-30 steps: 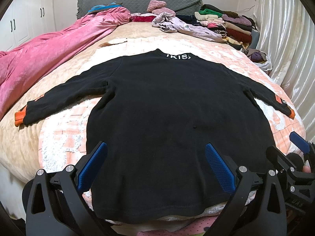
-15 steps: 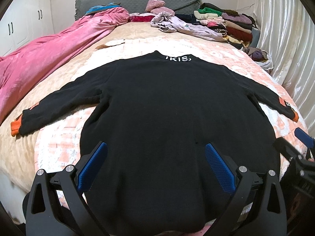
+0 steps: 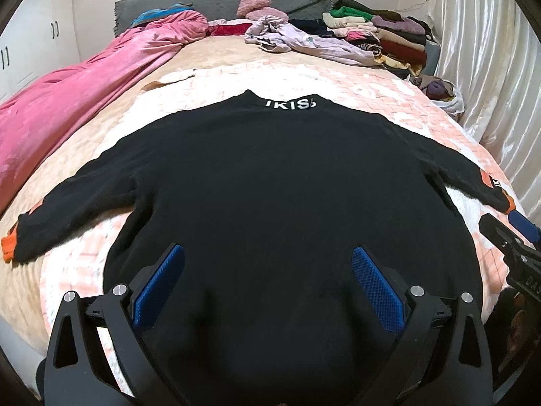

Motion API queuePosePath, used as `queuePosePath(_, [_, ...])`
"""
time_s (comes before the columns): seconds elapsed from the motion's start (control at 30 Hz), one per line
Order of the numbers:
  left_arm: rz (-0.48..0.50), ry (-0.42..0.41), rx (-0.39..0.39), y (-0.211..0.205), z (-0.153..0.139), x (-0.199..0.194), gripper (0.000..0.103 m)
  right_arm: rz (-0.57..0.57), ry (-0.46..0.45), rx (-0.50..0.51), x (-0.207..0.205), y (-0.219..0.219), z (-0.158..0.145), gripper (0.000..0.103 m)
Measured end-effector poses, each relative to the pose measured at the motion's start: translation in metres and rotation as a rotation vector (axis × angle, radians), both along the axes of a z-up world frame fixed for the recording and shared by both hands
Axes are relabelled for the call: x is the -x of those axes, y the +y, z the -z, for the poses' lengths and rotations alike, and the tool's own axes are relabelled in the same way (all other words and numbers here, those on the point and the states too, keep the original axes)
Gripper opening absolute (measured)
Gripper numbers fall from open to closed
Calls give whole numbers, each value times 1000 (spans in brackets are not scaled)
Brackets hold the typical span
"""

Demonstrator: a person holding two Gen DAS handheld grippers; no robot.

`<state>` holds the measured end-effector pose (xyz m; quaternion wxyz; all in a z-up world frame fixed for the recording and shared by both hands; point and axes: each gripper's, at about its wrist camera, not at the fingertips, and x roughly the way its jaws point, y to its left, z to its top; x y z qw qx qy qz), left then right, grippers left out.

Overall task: Fold small clothes
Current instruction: 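Move the right tool to the orange cuff of the sleeve beside it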

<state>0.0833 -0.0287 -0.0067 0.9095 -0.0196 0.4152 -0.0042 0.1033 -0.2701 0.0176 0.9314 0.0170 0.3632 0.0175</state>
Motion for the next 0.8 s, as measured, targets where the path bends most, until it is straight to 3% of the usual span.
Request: queuePosePath(0.8, [134,6,23,-44,0,-86,99,264,9,-28,-78,-94,5,95])
